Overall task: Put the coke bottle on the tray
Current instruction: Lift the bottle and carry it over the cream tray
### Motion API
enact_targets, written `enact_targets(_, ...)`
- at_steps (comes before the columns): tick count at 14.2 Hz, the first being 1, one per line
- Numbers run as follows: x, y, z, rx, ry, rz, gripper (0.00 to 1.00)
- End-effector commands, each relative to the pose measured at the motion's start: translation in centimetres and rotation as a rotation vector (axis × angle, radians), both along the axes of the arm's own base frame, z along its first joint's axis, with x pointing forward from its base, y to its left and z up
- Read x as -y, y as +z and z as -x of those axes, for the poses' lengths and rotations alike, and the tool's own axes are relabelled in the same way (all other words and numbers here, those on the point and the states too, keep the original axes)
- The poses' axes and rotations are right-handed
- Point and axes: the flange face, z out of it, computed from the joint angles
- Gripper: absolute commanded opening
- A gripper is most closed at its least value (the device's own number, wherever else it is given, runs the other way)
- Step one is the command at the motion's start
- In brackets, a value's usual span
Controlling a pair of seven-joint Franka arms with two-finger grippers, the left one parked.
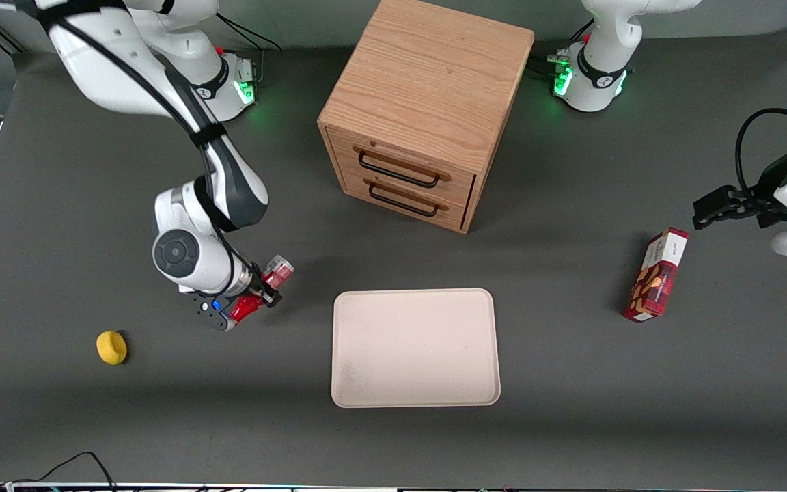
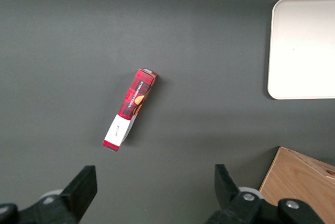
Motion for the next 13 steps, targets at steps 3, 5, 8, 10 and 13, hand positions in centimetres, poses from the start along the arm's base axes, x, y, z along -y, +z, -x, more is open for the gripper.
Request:
enact_targets(3,-5.1,11.4,-2.9,0.100,0.211,-0.080,0.00)
enact_targets(5,-6.7,12.9,-4.1,0.142,0.297,-0.127,0.00)
enact_targets(8,-12.1,9.4,-5.4,0.136,0.375,-0.222,0.00)
enact_targets(10,-13.7,5.7,-6.1,0.144,0.387,-0.253,0.00)
enact_targets(13,-14.7,-1.3,-6.4,0.142,0.521,-0.265,0.00)
